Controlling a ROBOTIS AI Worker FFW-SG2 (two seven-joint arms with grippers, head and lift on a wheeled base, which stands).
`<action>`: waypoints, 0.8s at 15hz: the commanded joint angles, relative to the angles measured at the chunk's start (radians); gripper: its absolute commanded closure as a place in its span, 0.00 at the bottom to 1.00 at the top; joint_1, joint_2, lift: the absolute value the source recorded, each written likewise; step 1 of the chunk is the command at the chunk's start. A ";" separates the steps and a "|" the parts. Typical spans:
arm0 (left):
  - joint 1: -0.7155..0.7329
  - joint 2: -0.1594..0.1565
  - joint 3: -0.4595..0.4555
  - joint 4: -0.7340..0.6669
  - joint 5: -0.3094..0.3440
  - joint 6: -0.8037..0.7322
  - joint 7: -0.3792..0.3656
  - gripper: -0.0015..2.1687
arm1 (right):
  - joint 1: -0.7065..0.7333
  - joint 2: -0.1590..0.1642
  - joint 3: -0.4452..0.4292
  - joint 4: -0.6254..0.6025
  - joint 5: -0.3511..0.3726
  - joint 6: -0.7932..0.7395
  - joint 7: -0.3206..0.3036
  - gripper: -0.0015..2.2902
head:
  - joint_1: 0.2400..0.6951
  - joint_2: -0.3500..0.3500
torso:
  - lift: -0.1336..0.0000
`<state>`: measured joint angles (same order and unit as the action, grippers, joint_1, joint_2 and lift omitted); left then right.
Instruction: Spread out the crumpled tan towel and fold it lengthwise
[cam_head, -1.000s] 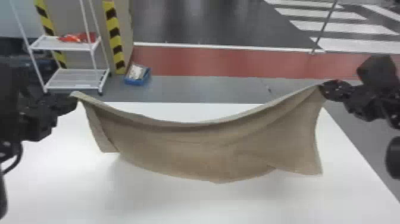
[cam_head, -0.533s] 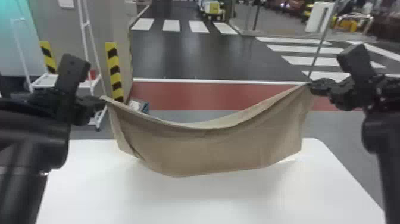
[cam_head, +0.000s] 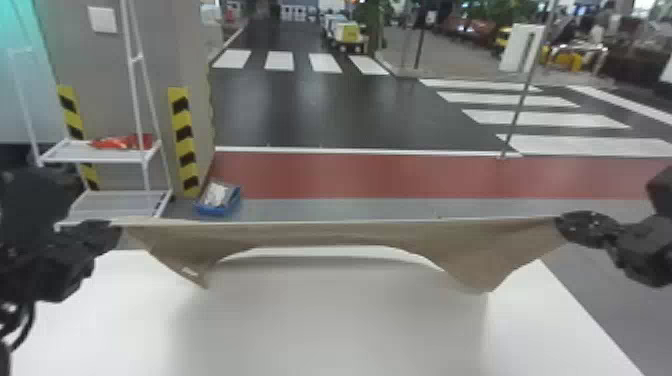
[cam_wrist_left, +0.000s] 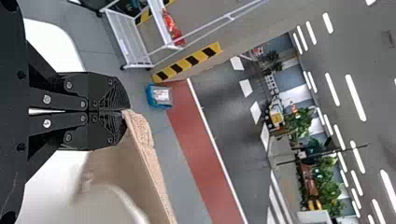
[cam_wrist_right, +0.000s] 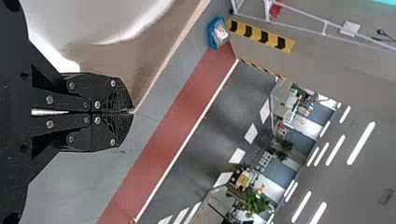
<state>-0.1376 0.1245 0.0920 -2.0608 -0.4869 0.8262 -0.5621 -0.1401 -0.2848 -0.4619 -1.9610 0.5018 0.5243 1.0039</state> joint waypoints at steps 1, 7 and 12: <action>0.266 0.009 0.057 -0.151 0.008 -0.124 -0.010 0.96 | 0.215 0.030 -0.093 -0.087 -0.069 -0.126 0.021 0.91 | 0.60 0.31 | 0.07; 0.409 0.014 0.115 -0.233 0.013 -0.201 -0.042 0.96 | 0.294 0.041 -0.187 -0.105 -0.152 -0.212 0.084 0.91 | 1.00 0.28 | 0.07; 0.257 0.011 0.071 -0.076 -0.004 -0.198 -0.041 0.96 | 0.166 0.019 -0.118 -0.029 -0.077 -0.132 0.079 0.91 | 1.00 0.29 | 0.07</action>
<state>0.1901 0.1352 0.1799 -2.2024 -0.4817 0.6254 -0.6048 0.0903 -0.2518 -0.6039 -2.0300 0.3967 0.3480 1.0858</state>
